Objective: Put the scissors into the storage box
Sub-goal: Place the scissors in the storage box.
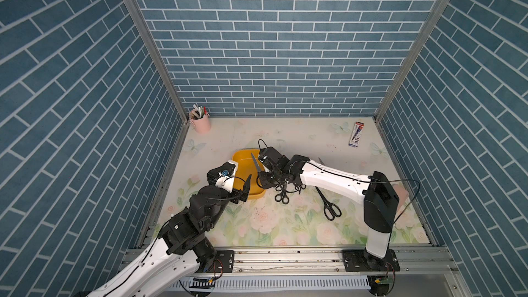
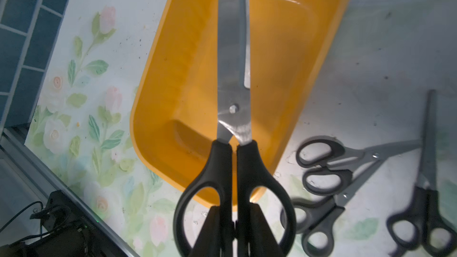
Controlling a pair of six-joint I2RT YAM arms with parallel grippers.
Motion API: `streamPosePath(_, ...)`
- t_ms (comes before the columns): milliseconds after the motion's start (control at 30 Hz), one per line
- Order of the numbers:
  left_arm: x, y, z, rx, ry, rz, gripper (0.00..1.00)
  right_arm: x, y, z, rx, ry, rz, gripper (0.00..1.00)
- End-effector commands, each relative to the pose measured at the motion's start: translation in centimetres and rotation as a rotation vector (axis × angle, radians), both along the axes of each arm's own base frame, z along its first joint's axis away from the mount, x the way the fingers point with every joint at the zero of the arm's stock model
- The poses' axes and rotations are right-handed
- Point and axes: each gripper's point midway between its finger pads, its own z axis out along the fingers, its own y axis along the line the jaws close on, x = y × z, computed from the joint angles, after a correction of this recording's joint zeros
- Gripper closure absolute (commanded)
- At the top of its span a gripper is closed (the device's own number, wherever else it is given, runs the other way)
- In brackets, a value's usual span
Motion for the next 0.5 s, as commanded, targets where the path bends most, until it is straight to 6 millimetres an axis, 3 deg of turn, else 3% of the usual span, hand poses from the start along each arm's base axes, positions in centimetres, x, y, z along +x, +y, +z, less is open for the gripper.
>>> streamPosePath(0,0.6,1.3,-0.4,0.002,0.011,0.068,0.0,0.6,1.4,-0.5,0.024,0.021,-0.002,1.0)
streamPosePath(267,1.4,1.9,-0.8,0.008,0.03,0.09,0.0,2.1,3.9,-0.9,0.056,0.016,-0.021,1.0)
streamPosePath(467,1.5,3.0,-0.5,0.015,0.027,0.15,0.0,2.0,4.8,-3.6,0.036,0.071,-0.032,1.0)
